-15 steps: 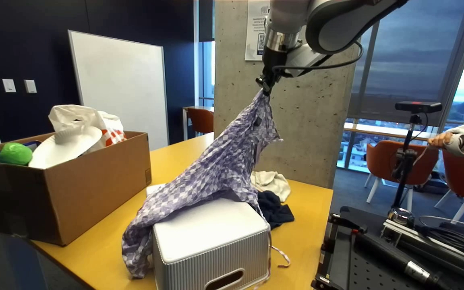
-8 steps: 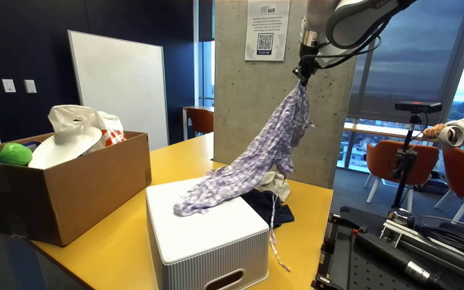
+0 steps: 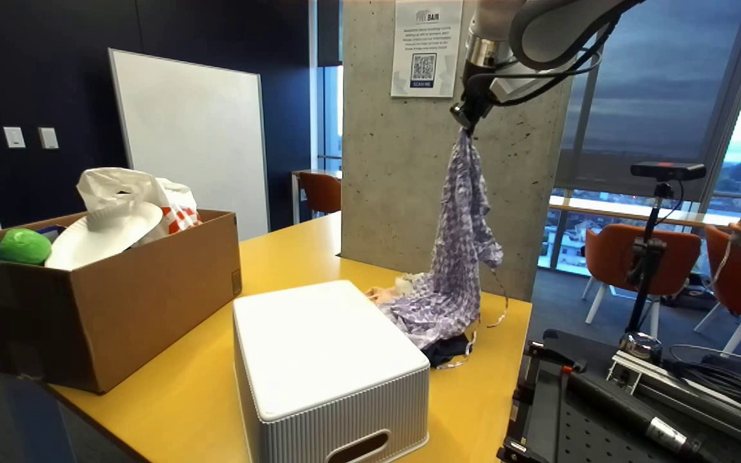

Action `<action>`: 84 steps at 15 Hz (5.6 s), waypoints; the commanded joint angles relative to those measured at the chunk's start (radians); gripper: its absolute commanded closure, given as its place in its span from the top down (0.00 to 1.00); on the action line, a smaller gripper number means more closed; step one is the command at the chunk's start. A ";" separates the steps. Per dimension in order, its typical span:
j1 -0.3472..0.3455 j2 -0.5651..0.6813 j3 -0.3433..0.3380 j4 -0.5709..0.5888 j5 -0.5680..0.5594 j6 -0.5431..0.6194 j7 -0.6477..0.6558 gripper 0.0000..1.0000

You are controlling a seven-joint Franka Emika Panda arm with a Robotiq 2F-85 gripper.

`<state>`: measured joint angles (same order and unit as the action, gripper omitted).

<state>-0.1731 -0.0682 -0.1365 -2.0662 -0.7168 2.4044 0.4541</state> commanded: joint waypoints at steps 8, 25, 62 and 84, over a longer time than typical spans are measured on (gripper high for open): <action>0.284 -0.053 0.277 0.044 0.261 0.002 -0.013 0.01; 0.260 0.306 0.212 0.144 0.413 0.095 -0.206 0.01; 0.266 0.768 0.244 0.440 0.687 0.017 -0.412 1.00; 0.268 0.489 0.227 0.199 0.716 0.032 -0.404 0.00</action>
<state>0.0821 0.5332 0.1121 -1.8252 0.0028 2.4563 0.0390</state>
